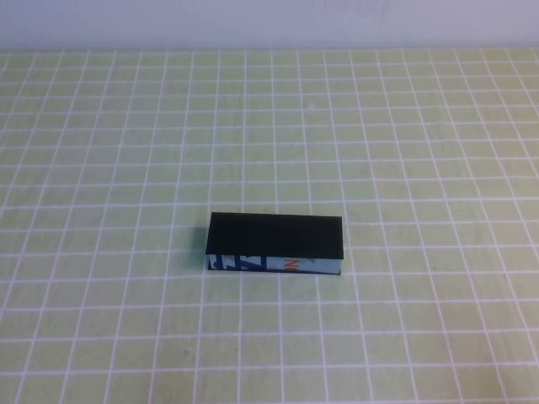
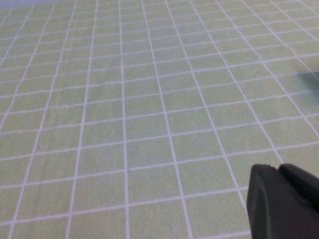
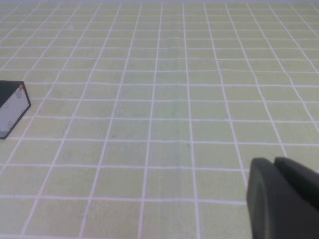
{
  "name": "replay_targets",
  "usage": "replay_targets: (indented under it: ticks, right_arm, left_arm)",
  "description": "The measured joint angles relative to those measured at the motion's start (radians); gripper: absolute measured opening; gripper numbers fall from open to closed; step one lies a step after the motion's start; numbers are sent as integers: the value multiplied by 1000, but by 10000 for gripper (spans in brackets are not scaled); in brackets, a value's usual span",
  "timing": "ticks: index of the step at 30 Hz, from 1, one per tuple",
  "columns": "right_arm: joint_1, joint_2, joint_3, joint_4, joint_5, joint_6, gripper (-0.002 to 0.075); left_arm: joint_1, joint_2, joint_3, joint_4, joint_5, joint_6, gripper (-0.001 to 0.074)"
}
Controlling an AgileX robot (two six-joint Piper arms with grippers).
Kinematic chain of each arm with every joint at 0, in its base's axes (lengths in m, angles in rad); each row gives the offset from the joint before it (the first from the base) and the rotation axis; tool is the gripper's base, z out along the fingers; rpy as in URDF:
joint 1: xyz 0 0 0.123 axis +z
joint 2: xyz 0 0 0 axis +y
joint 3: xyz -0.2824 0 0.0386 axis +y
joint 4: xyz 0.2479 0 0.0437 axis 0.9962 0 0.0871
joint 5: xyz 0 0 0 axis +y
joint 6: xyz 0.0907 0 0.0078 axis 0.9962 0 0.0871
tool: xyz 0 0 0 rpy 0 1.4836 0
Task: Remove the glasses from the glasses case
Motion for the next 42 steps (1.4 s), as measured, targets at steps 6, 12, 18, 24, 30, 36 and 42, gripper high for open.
replay_targets:
  ticks: [6, 12, 18, 24, 30, 36, 42]
  right_arm:
    - [0, 0, 0, 2, 0, 0, -18]
    - [0, 0, 0, 2, 0, 0, -18]
    - [0, 0, 0, 2, 0, 0, -18]
    - [0, 0, 0, 2, 0, 0, -18]
    - [0, 0, 0, 2, 0, 0, -18]
    - [0, 0, 0, 2, 0, 0, -18]
    - [0, 0, 0, 2, 0, 0, -18]
  left_arm:
    - [0, 0, 0, -2, 0, 0, -4]
    - [0, 0, 2, -187, -44, 0, -4]
    - [0, 0, 2, -538, -219, 0, -4]
    - [0, 2, -7, -649, -232, -12, -4]
    - [0, 243, -245, -613, 45, 24, -4]
    - [0, 629, -526, -552, 324, 210, -4]
    - [0, 967, -767, -641, 409, 495, -4]
